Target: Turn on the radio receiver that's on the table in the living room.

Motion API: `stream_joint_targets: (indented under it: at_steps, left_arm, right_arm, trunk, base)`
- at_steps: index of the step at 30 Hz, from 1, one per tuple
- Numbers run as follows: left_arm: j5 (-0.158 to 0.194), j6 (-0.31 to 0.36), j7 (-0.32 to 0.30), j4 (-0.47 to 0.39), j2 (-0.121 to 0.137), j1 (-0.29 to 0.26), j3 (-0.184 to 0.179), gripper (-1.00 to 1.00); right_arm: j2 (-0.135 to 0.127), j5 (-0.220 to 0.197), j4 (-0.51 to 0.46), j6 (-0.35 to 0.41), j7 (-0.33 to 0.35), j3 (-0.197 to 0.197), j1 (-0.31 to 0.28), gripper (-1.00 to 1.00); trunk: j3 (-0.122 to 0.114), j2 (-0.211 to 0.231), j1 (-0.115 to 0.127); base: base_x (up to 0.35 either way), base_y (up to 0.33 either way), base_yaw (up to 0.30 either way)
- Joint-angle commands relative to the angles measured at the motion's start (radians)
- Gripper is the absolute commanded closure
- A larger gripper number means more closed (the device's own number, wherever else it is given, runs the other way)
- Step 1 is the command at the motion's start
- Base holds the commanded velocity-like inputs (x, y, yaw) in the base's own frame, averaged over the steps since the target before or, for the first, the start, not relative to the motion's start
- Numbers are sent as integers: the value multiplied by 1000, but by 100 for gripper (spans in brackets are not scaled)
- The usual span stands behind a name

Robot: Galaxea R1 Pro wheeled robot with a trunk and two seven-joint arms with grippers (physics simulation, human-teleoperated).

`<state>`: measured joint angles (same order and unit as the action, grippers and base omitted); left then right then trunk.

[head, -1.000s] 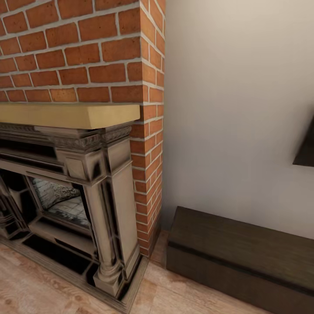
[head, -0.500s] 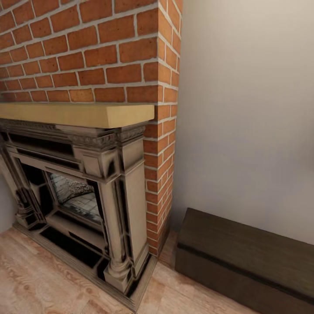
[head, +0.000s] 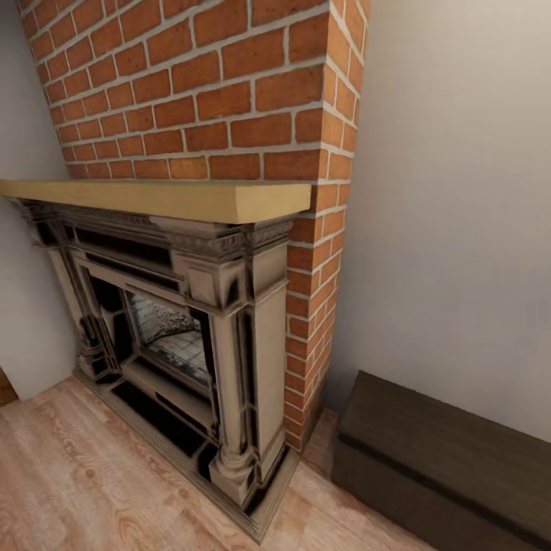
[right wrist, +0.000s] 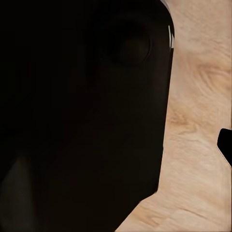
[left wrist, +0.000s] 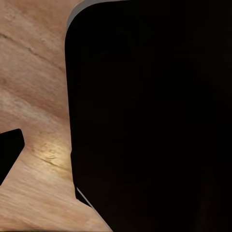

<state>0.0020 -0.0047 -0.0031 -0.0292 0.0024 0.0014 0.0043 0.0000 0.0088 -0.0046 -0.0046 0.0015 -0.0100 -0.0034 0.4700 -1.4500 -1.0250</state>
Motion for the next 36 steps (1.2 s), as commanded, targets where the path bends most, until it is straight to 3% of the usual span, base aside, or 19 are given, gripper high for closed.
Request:
stream_joint_targets:
  at_steps: [1, 36]
  left_arm:
    - [0, 0, 0, 0, 0, 0, 0, -100]
    - [-4, 0, 0, -2, 7, 0, -11, -100]
  right_arm:
    - [0, 0, 0, 0, 0, 0, 0, -100]
    - [0, 0, 0, -1, -3, 2, 0, -100]
  trunk:
    - [0, 0, 0]
    - [0, 0, 0]
  base:
    - [0, 0, 274]
    - [0, 0, 274]
